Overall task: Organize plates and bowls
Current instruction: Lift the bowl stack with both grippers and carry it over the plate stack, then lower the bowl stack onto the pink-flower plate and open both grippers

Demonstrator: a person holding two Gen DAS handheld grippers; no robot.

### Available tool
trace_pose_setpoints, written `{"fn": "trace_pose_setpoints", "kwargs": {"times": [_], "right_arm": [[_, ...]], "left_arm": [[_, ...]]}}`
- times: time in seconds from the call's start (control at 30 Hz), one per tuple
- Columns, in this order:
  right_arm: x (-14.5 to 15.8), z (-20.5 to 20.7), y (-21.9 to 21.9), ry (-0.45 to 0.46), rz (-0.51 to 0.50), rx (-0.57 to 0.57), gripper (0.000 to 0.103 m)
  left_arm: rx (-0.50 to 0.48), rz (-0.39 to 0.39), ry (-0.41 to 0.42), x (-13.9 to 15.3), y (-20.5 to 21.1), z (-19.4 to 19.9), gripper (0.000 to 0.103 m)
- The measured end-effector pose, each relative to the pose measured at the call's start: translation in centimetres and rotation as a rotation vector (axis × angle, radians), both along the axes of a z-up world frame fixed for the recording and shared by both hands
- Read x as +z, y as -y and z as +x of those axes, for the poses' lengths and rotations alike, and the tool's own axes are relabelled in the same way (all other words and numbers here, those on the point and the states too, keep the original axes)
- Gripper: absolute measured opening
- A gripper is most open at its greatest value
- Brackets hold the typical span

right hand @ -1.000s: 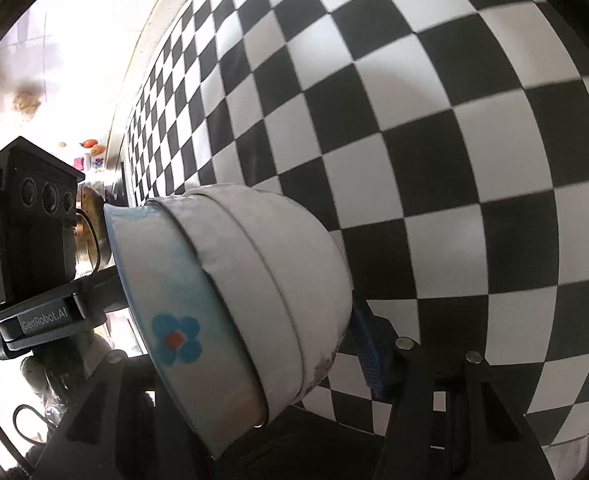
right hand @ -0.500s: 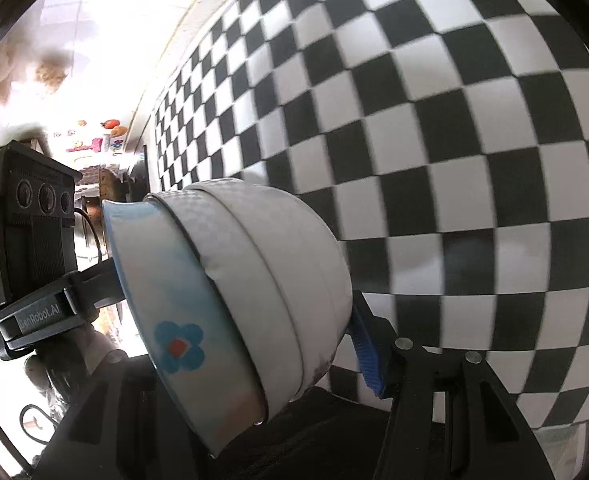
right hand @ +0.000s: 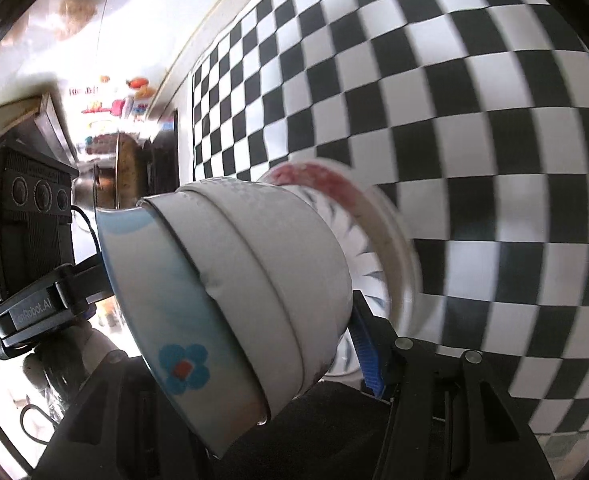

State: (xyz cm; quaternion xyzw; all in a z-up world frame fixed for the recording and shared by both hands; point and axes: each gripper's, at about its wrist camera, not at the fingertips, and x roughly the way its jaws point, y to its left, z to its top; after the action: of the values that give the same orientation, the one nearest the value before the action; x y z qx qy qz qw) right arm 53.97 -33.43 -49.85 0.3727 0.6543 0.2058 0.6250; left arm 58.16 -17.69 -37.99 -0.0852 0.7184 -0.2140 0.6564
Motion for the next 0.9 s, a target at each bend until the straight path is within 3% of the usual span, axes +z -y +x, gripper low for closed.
{"fn": "trace_pose_setpoints", "kwargs": {"times": [0.33,0.9], "right_arm": [[-3.3,0.9,-4.7,-0.042,-0.011,0.073,0.056],[-5.3,1.3,-5.7,-0.084,-0.041,0.067,0.055]], "left_arm": [[0.069,0.013,-0.060,-3.0,-4.9,0.0,0.045],[0.064,0.016,-0.108,-5.7,-5.3,-0.2,0.045]]}}
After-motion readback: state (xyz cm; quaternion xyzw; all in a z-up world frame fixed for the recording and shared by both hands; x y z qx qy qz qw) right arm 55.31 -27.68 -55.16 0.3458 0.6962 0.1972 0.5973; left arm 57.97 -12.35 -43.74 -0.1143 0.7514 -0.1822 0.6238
